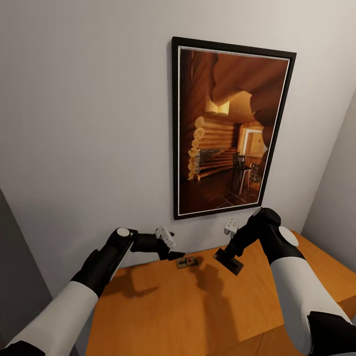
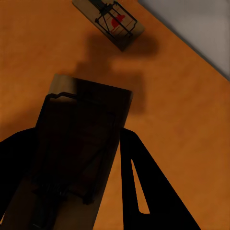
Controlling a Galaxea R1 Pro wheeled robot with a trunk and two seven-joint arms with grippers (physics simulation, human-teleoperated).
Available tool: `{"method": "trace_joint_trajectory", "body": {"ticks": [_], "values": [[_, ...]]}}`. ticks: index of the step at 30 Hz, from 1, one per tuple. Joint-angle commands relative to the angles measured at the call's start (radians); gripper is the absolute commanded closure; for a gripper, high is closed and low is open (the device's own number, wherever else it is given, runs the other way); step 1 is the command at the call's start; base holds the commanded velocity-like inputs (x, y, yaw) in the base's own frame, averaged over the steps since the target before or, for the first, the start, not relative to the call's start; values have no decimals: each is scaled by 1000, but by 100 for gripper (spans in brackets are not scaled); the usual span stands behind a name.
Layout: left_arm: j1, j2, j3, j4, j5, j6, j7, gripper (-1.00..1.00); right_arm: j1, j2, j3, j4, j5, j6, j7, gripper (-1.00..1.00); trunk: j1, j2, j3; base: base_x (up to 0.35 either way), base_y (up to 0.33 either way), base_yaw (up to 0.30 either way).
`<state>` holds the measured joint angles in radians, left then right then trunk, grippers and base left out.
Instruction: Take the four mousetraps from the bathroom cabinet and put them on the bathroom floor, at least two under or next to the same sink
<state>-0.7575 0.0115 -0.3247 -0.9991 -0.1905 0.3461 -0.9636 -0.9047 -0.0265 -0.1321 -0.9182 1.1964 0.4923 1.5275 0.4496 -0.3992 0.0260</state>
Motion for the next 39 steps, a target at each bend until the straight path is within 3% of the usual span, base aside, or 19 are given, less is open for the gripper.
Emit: {"method": "trace_joint_trajectory", "body": {"ticks": [1,39], "values": [[0,1,-1,-7,-1,11,-3,-100,0,0,-1,-1,5,11,7,100,0,-1,-1,0,0,0],[0,5,-2,-33,-3,17,-3,-100,0,0,-1,-1,5,11,7,100,0,-1,-1,0,-37,0]]}}
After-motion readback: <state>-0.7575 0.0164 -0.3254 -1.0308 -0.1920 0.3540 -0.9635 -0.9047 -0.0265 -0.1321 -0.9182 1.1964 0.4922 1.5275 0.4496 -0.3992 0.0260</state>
